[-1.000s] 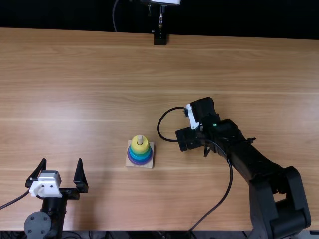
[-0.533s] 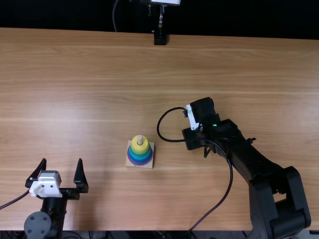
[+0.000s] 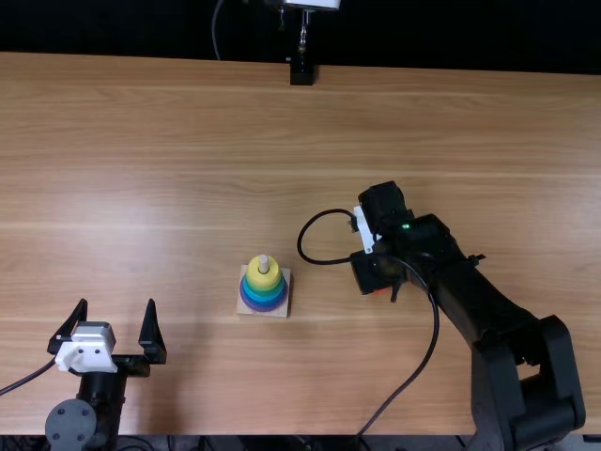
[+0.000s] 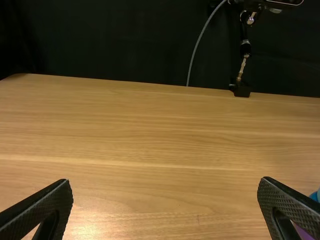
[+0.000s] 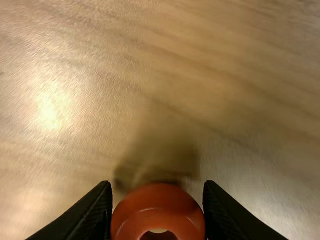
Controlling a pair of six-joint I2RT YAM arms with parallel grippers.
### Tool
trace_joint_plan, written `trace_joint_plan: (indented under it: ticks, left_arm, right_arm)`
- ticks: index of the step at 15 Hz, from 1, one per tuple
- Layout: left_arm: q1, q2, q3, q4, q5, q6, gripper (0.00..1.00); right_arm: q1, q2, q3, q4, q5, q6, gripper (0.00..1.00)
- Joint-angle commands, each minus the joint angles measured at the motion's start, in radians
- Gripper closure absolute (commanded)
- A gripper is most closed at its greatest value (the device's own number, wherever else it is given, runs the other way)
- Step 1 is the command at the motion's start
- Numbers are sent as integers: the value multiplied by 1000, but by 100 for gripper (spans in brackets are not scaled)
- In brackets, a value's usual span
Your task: Build the Hanoi tower: stack the rings onto the peg from bottom to top in this color order: purple, dark blue, light blue, dark green, light green, yellow, orange.
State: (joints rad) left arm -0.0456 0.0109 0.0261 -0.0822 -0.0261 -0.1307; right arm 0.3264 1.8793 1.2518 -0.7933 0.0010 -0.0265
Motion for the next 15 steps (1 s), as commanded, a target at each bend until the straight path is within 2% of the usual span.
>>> trace_joint_plan:
  ticks: [1, 10, 15]
  left_arm:
    - [6, -11, -26, -6, -11, 13, 0]
    - [6, -11, -26, -6, -11, 13, 0]
    - [6, -11, -26, -6, -13, 13, 0]
  right_arm:
    - [-6, 4, 90, -40, 12, 1, 100]
    - [20, 6, 514, -386, 3, 6, 100]
    - [186, 12, 655, -445, 1, 8, 100]
